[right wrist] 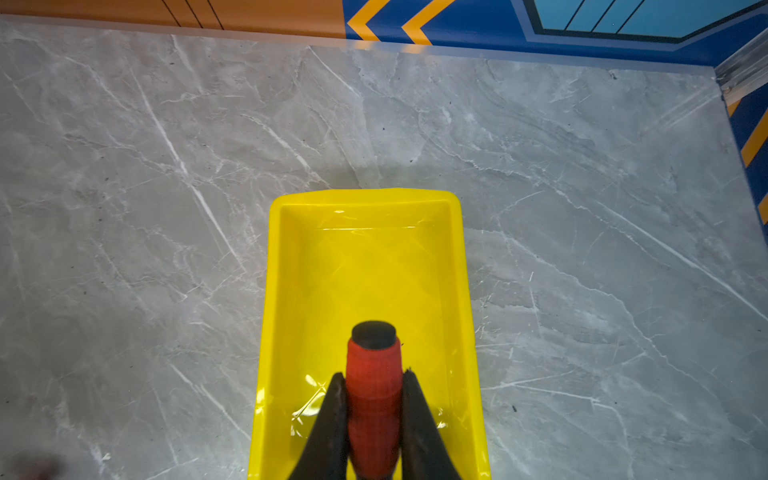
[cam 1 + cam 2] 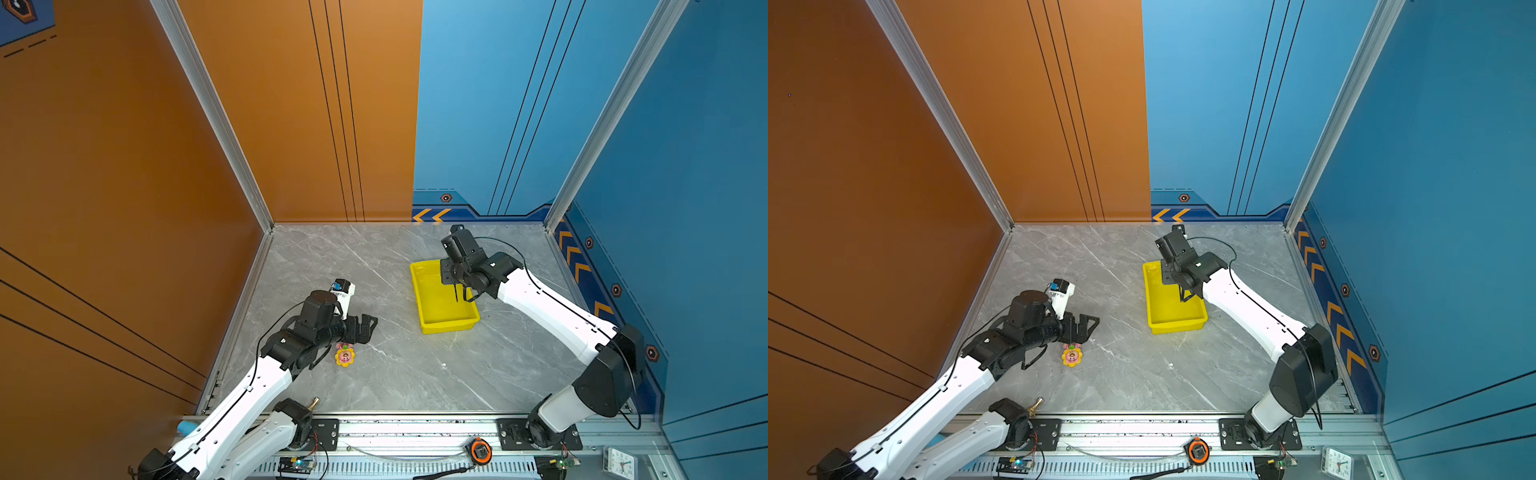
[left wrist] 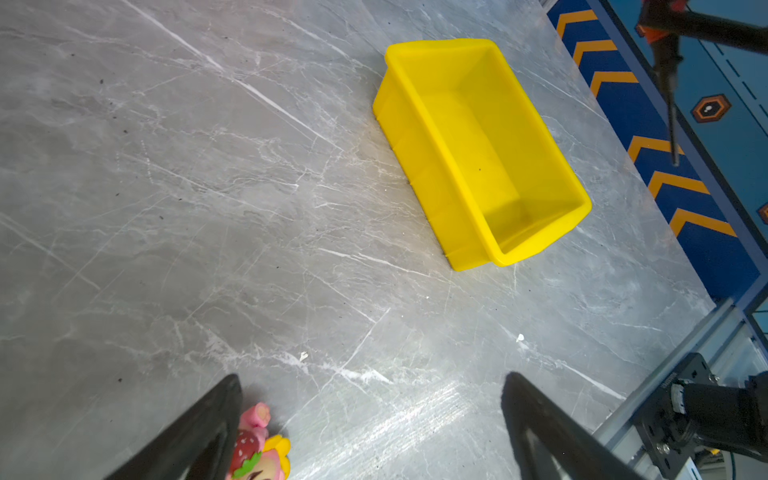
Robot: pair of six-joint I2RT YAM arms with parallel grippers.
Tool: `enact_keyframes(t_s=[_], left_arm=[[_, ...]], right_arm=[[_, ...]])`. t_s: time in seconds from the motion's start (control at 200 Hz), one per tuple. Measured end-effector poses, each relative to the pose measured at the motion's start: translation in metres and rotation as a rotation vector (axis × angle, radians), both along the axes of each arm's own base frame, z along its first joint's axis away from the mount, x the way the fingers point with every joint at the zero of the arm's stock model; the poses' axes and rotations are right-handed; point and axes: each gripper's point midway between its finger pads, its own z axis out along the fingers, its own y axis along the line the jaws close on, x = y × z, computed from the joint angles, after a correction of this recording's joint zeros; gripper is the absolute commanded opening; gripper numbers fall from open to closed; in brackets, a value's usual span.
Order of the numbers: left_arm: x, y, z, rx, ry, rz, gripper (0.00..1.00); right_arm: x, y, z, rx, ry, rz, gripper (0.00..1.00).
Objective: Put the screwdriver in the bin
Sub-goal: 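Lift the screwdriver over the yellow bin with the right gripper while the left arm rises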
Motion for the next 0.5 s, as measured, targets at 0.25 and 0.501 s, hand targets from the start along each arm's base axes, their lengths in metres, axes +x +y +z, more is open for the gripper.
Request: enact_keyframes(t_s=[0.25,0.501], left_arm=[[0.011,-0.043,0.013,0.001,-0.044,-0.096,0.98],[0.026,-0.079,0.009,0.004,-0.087,-0.121,0.98]], right_arm=[[0.024,0.001,-0.043,-0.049,0.078,0.028,0.0],[0.045,0.001,-0.092,-0.022,0.164,0.023,0.0]])
